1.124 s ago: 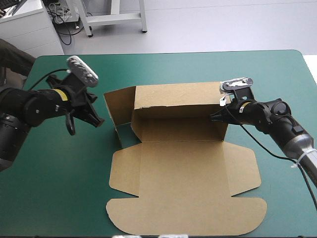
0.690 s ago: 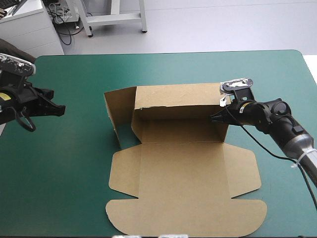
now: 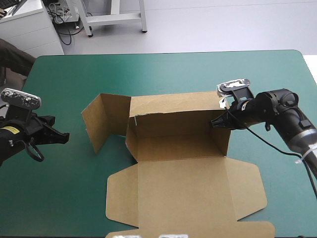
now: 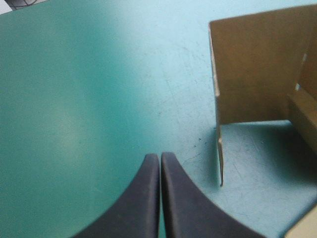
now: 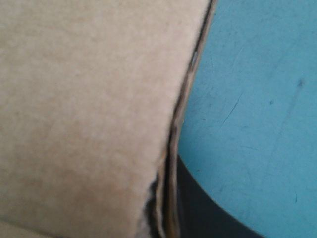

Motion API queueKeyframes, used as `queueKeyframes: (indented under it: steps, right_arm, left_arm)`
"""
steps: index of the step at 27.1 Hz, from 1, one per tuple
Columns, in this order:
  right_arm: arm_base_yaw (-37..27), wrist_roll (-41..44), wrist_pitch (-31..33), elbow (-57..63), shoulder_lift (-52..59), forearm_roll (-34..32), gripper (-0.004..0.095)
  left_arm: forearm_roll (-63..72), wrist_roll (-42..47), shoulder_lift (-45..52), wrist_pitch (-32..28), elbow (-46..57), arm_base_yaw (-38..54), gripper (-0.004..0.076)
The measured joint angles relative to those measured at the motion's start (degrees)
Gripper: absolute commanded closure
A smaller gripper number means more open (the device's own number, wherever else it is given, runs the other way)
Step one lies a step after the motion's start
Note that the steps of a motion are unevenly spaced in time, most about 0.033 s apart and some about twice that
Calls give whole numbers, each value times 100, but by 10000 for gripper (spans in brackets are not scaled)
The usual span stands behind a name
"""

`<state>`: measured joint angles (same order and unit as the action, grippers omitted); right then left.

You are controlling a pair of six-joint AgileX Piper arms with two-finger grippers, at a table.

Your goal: Fold the box

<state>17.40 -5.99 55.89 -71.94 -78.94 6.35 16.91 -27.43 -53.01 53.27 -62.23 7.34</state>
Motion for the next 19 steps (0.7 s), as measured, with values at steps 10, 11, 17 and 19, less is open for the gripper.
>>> queueKeyframes:
  steps: [10, 11, 17, 19]
  right_arm:
    - [0, -38, 1200, -312, -76, 93, 931]
    - [0, -31, 1200, -318, -132, 87, 931]
    - [-6, -5, 1094, -491, -583, 87, 931]
    - [-33, -5, 843, -544, -734, 82, 931]
  left_arm:
    - [-55, 0, 0, -344, 16, 0, 733]
    - [-55, 0, 0, -350, 16, 0, 733]
    - [-60, 0, 0, -398, 16, 6, 733]
    - [-60, 0, 0, -404, 16, 6, 733]
